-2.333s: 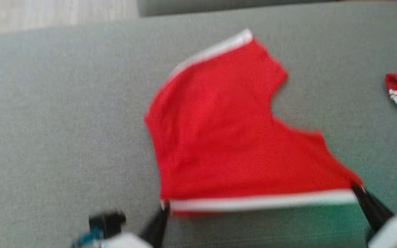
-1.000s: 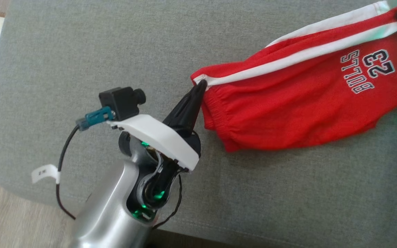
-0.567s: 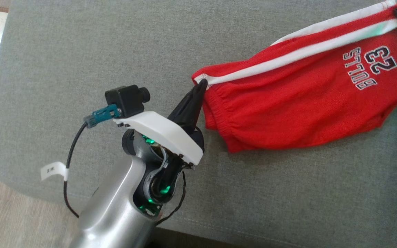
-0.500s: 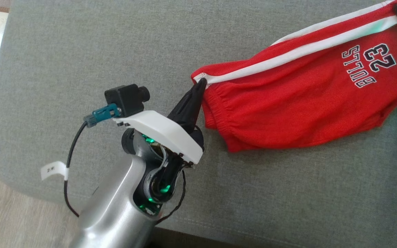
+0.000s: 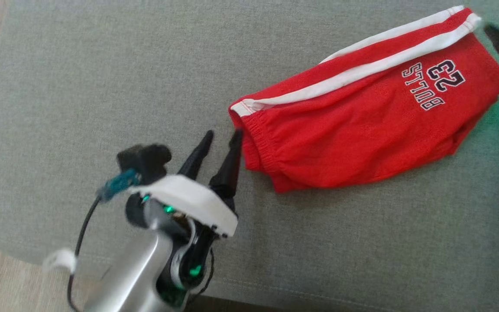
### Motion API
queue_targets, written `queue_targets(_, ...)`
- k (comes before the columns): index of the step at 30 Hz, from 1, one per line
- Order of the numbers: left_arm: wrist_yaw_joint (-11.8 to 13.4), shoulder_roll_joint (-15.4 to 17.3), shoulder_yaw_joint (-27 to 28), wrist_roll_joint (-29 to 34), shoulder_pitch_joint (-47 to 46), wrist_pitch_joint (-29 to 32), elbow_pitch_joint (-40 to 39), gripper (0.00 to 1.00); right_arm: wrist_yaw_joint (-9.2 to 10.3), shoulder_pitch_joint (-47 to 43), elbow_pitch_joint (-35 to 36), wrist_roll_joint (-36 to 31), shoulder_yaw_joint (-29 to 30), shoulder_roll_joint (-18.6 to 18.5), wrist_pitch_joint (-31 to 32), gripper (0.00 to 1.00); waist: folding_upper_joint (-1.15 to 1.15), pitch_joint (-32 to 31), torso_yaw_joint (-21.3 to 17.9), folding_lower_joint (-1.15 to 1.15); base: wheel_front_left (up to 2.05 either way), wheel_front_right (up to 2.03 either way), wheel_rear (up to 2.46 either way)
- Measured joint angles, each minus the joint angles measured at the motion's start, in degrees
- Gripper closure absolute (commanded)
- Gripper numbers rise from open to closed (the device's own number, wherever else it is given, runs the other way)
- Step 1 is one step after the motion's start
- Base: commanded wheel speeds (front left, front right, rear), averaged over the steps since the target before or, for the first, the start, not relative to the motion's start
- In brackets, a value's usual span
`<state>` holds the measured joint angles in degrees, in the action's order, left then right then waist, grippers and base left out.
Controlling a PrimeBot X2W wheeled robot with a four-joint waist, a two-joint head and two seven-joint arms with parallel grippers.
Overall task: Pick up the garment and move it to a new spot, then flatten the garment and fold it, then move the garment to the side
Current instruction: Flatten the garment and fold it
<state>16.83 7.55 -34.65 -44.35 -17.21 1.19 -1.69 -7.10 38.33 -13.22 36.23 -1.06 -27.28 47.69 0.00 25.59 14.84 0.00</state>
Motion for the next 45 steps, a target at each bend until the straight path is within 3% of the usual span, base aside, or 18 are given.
queue_targets(7, 4.6, 2.0, -0.3, 10.1, 2.7, -10.4, -4.6, 0.00, 0.00, -5.0, 0.8, 0.6, 0.3, -1.7, 5.1, 0.00, 0.00, 0.2, 0.5, 0.00, 0.00, 0.00, 0.00)
queue_targets(13, 4.8, 0.2, -3.0, 16.1, 2.5, -14.8, -3.2, 0.00, 0.00, -4.8, 0.6, -2.3, 1.2, -0.5, 7.7, 0.00, 0.00, 0.6, 2.1, 0.00, 0.00, 0.00, 0.00)
queue_targets(19, 3.3, -1.6, -4.2, 18.7, 2.5, -15.4, -0.2, 0.00, 0.00, -4.4, 0.2, -4.0, 0.2, 0.6, 9.9, 0.00, 0.00, 0.2, 3.4, 0.00, 0.00, 0.00, 0.00)
queue_targets(20, 3.2, -1.7, -4.2, 19.0, 2.6, -15.5, 0.2, 0.00, 0.00, -4.4, 0.2, -4.0, -0.2, 1.0, 9.9, 0.44, 0.00, 0.0, 3.4, 0.00, 0.00, 0.00, 0.00)
queue_targets(21, 2.8, -1.9, -4.0, 19.2, 2.6, -15.5, 0.6, 0.00, 0.00, -4.4, 0.3, -3.9, -0.2, 1.5, 9.9, 1.00, 0.00, -0.1, 3.3, 0.00, 0.00, 0.00, 0.00)
queue_targets(29, 0.2, -2.9, 0.1, 23.3, 4.7, -15.6, 0.5, 0.00, 0.00, -6.4, -0.4, -0.9, 3.1, 5.7, 7.2, 1.00, 0.00, -1.8, -0.1, 0.00, 0.00, 0.00, 0.00)
queue_targets(38, -2.8, -2.9, 6.2, 26.8, 12.9, -15.7, 0.8, 0.00, 0.00, -15.5, -1.2, 0.5, 13.0, 6.3, 1.9, 1.00, 0.00, -6.8, -5.6, 0.00, 0.00, 0.00, 0.00)
queue_targets(45, -4.5, -3.0, 8.0, 27.7, 14.9, -15.7, 1.5, 0.00, 0.00, -18.6, -1.8, -0.6, 16.9, 6.2, -2.0, 1.00, 0.00, -9.5, -7.9, 0.00, 0.00, 0.00, 0.00)
